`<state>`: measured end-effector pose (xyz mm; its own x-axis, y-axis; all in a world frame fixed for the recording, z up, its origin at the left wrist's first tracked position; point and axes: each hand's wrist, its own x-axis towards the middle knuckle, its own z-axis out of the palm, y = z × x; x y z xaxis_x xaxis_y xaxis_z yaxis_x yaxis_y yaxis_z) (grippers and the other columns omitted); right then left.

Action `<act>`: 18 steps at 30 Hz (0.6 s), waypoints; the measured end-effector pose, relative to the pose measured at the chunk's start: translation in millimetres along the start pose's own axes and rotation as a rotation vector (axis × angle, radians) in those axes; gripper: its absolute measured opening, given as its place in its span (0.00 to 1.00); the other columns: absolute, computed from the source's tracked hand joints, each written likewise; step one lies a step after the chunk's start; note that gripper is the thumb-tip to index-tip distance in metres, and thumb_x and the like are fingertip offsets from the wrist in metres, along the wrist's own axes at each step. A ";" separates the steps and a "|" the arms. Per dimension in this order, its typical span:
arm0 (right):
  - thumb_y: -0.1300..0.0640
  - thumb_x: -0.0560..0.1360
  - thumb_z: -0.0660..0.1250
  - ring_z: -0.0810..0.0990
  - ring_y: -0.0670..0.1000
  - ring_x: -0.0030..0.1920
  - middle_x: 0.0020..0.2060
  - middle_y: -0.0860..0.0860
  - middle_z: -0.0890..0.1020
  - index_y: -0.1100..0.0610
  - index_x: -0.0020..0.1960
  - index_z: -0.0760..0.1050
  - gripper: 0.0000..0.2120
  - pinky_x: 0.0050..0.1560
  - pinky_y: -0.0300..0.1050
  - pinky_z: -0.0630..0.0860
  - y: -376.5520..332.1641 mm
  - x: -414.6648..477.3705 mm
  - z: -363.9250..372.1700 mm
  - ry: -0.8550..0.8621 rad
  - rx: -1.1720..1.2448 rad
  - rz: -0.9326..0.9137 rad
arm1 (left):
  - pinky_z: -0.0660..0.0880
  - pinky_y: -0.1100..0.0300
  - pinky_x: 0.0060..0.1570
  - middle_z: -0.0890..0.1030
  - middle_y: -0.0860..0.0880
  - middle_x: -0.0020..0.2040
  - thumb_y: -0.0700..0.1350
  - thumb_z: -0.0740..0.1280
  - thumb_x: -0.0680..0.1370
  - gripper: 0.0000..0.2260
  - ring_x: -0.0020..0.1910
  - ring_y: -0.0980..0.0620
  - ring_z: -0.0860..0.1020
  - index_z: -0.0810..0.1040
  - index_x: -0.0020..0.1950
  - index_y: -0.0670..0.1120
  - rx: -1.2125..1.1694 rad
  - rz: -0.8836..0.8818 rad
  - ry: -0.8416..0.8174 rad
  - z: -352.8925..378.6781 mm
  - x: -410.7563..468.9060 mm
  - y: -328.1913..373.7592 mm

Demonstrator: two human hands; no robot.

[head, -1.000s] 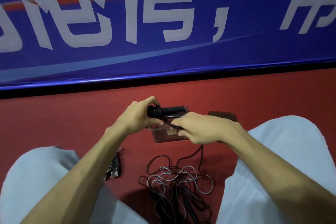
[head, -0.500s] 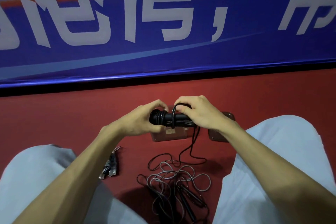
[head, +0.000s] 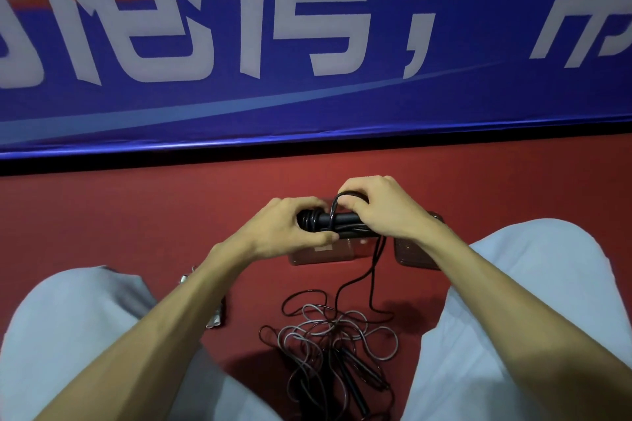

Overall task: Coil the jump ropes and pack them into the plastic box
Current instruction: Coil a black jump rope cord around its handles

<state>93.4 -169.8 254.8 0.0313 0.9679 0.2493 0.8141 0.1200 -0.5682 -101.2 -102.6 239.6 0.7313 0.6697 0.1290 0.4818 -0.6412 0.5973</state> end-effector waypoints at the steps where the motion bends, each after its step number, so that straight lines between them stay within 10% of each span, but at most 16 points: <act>1: 0.50 0.76 0.68 0.78 0.45 0.40 0.37 0.46 0.83 0.50 0.43 0.80 0.05 0.42 0.41 0.69 2.3 1.5 -3.2 0.022 0.040 0.020 | 0.76 0.56 0.39 0.81 0.51 0.39 0.56 0.73 0.72 0.13 0.32 0.57 0.76 0.79 0.54 0.55 -0.033 0.015 -0.014 -1.3 0.5 1.2; 9: 0.34 0.74 0.58 0.74 0.50 0.30 0.30 0.53 0.78 0.60 0.40 0.78 0.29 0.31 0.42 0.65 7.3 2.8 -27.1 -0.030 0.622 0.126 | 0.76 0.57 0.35 0.83 0.43 0.45 0.46 0.67 0.73 0.09 0.36 0.51 0.80 0.81 0.52 0.53 -0.528 -0.044 -0.084 -14.8 -3.0 14.9; 18: 0.52 0.76 0.69 0.72 0.57 0.33 0.39 0.61 0.80 0.64 0.52 0.74 0.15 0.25 0.42 0.62 5.8 3.1 -13.1 -0.384 0.681 0.089 | 0.73 0.58 0.28 0.81 0.38 0.39 0.41 0.57 0.80 0.12 0.27 0.45 0.75 0.78 0.57 0.47 -0.962 -0.137 0.076 -19.9 -2.6 20.3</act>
<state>105.9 -169.0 262.5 -0.2244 0.9738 -0.0374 0.2793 0.0275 -0.9598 -103.0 -109.9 267.1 0.6491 0.7597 0.0405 -0.0642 0.0017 0.9979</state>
